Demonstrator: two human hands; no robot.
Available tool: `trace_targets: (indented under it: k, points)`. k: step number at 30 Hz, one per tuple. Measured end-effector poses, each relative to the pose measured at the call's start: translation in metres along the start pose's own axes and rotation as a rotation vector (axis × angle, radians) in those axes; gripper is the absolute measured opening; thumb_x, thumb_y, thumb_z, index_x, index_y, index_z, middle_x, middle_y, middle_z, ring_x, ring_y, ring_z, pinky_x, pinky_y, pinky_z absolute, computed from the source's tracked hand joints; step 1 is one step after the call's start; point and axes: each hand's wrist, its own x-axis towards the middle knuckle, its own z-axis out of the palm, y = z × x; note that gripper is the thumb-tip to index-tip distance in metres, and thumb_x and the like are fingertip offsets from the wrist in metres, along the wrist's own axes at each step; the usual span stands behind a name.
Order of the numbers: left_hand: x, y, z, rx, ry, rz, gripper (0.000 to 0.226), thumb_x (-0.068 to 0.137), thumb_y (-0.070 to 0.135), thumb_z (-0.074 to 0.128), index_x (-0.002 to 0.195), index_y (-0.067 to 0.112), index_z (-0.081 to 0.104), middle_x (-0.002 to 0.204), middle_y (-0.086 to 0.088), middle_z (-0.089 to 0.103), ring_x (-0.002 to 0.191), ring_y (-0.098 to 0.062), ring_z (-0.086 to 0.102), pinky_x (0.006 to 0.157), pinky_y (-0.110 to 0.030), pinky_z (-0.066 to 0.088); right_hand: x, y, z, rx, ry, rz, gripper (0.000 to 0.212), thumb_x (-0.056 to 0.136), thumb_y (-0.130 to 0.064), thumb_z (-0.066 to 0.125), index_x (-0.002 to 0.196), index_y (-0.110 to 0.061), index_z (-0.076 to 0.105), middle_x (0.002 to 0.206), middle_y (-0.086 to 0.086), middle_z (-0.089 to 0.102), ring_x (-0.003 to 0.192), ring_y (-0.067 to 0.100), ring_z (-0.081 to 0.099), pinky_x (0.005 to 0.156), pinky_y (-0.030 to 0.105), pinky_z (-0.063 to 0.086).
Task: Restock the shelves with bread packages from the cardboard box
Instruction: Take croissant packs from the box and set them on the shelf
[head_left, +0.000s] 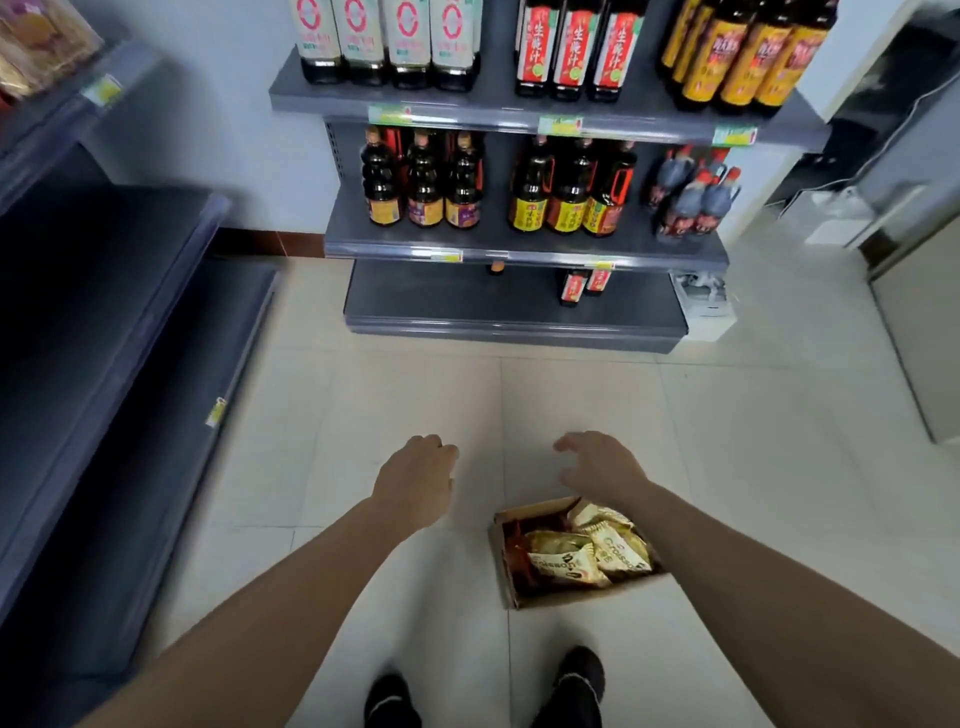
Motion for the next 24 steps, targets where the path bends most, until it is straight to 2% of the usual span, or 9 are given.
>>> trace_targets:
  k: [4,8,13,17,21,24]
  points:
    - [0.024,0.057,0.043,-0.040,-0.066,-0.004,0.031,0.097,0.022,0.045,0.125,0.015,0.054,0.121,-0.003,0.054,0.116,-0.019,0.048,0.082,-0.029,0.044,0.006,0.067,0.009,-0.069,-0.096,-0.026,0.042,0.096,-0.025,0.047,0.138,-0.022,0.048,0.145,-0.001,0.045,0.132,0.021,0.042,0.106,0.031,0.035]
    - [0.048,0.108,0.091,-0.118,-0.131,-0.038,0.033,0.097,0.024,0.047,0.128,0.016,0.054,0.122,-0.003,0.054,0.118,-0.020,0.047,0.091,-0.031,0.044,0.022,0.133,0.027,-0.050,-0.169,0.029,0.039,0.091,-0.022,0.050,0.129,-0.020,0.056,0.134,0.003,0.056,0.122,0.024,0.051,0.097,0.033,0.044]
    - [0.078,0.144,0.155,-0.143,-0.228,-0.064,0.028,0.095,0.024,0.050,0.121,0.016,0.058,0.115,-0.003,0.057,0.111,-0.022,0.052,0.092,-0.033,0.047,0.046,0.201,0.073,0.000,-0.213,0.115,0.043,0.089,-0.030,0.055,0.132,-0.029,0.053,0.135,0.000,0.054,0.123,0.022,0.049,0.097,0.033,0.042]
    - [0.102,0.151,0.210,-0.150,-0.316,-0.073,0.023,0.092,0.022,0.049,0.110,0.013,0.060,0.109,-0.006,0.058,0.107,-0.026,0.056,0.088,-0.038,0.049,0.067,0.237,0.121,0.132,-0.253,0.213,0.046,0.086,-0.031,0.060,0.132,-0.029,0.053,0.135,-0.002,0.054,0.118,0.021,0.053,0.079,0.028,0.044]
    - [0.127,0.147,0.282,-0.146,-0.406,-0.088,0.031,0.093,0.025,0.053,0.123,0.017,0.058,0.119,-0.004,0.057,0.114,-0.025,0.053,0.094,-0.037,0.047,0.092,0.264,0.189,0.224,-0.292,0.310,0.047,0.082,-0.037,0.061,0.129,-0.030,0.055,0.132,-0.001,0.056,0.118,0.023,0.053,0.090,0.033,0.047]
    - [0.147,0.138,0.332,-0.144,-0.456,-0.122,0.035,0.093,0.026,0.054,0.127,0.016,0.056,0.121,-0.006,0.056,0.116,-0.025,0.052,0.095,-0.037,0.046,0.112,0.278,0.240,0.264,-0.325,0.343,0.055,0.082,-0.040,0.064,0.134,-0.025,0.052,0.139,0.000,0.052,0.128,0.023,0.046,0.099,0.036,0.043]
